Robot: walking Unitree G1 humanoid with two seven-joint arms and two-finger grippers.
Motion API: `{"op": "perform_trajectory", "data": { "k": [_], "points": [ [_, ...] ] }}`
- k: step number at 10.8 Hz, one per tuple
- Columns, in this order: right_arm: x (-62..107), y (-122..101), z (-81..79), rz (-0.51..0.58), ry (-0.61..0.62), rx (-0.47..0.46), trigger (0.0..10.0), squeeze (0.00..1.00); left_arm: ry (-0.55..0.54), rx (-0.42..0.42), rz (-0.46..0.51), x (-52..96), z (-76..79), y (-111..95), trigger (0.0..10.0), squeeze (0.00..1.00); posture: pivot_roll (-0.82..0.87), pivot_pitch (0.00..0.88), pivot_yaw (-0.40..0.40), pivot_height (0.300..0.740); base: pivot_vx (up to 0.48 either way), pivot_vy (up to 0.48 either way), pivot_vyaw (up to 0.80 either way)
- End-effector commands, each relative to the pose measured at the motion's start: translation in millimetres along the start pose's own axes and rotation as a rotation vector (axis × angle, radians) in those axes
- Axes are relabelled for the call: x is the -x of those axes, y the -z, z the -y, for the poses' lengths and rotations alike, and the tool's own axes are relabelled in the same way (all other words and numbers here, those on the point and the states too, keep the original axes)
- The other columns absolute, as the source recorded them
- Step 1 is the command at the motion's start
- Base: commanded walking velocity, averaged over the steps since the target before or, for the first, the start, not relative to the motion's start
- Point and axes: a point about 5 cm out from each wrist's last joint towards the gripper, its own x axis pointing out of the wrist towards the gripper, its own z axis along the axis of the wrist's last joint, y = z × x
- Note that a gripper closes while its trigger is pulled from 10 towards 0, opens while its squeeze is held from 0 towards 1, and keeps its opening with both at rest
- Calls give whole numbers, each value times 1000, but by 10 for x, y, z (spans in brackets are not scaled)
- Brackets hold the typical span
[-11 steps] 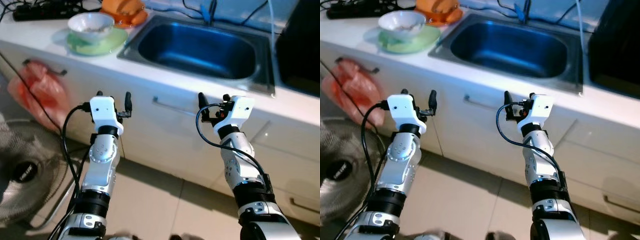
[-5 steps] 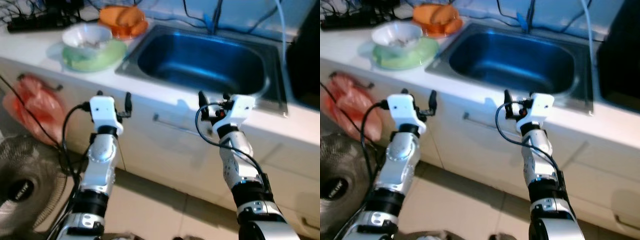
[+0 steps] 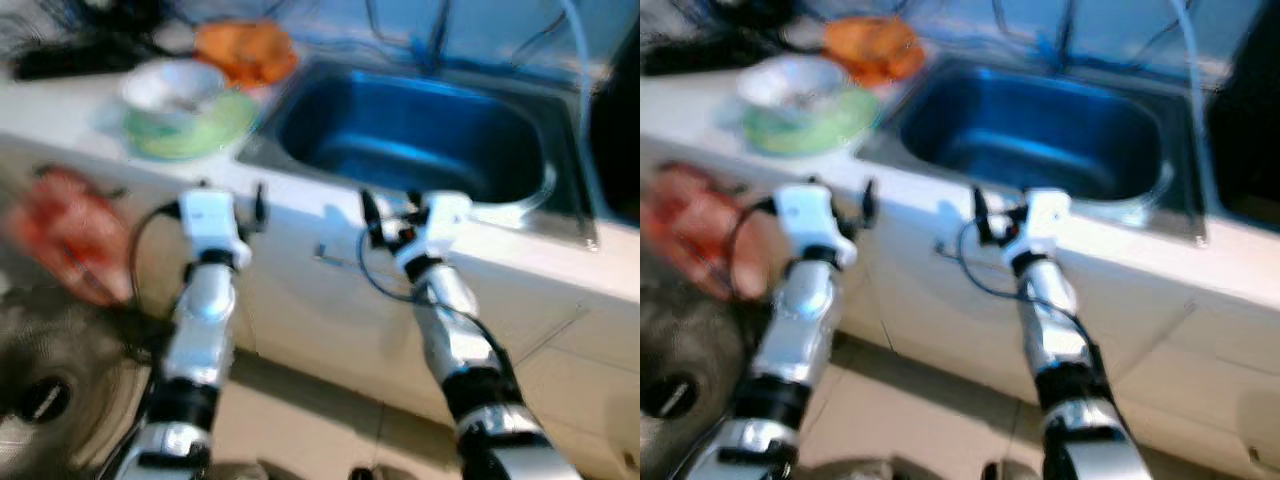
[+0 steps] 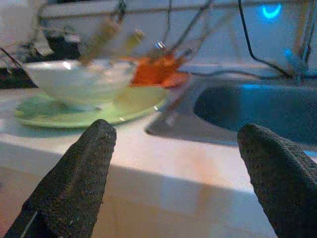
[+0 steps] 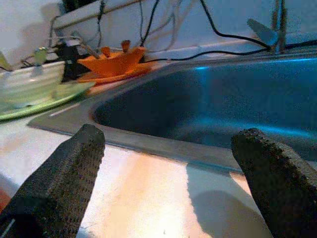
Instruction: Kitchen organization
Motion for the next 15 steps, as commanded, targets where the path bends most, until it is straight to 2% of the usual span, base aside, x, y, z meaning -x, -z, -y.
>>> {"op": "perform_trajectory", "data": {
  "k": [1, 2, 3, 6, 8, 10, 13, 14, 15],
  "points": [
    [-20, -74, 142, 22, 77, -2, 10000, 0, -4, 0, 21, -6, -69, -39, 10000, 0, 54, 115, -1, 740, 0, 0, 0],
    [-18, -107, 140, 38, 71, 0, 10000, 0, 7, 3, 22, -6, -56, -41, 10000, 0, 50, 114, 2, 740, 0, 0, 0],
    [-16, -138, 208, 45, 99, 17, 10000, 0, 14, 7, 18, -8, -28, -35, 10000, 0, 49, 113, 1, 740, 0, 0, 0],
    [223, -117, 610, 18, 228, 85, 10000, 0, 27, 14, 17, -8, -3, -31, 10000, 0, 41, 120, 4, 740, 0, 0, 0],
    [268, -338, 752, 94, 283, 127, 10000, 0, 33, 22, 16, 1, 20, -28, 10000, 0, 28, 123, 3, 740, 0, 0, 0],
    [170, -741, 674, 228, 259, 163, 10000, 0, 39, 31, 17, 10, 45, -24, 10000, 0, 34, 126, -4, 740, 0, 0, 0],
    [97, -1114, 518, 343, 213, 163, 10000, 0, 35, 34, 20, 16, 38, -25, 10000, 0, 36, 127, -8, 740, 0, 0, 0],
    [93, -1154, 498, 351, 211, 155, 10000, 0, 36, 36, 18, 12, 41, -21, 10000, 0, 23, 127, -8, 740, 0, 0, 0],
    [69, -1067, 452, 320, 200, 142, 10000, 0, 37, 35, 16, 6, 47, -18, 10000, 0, 29, 124, -12, 740, 0, 0, 0]
  ]
}}
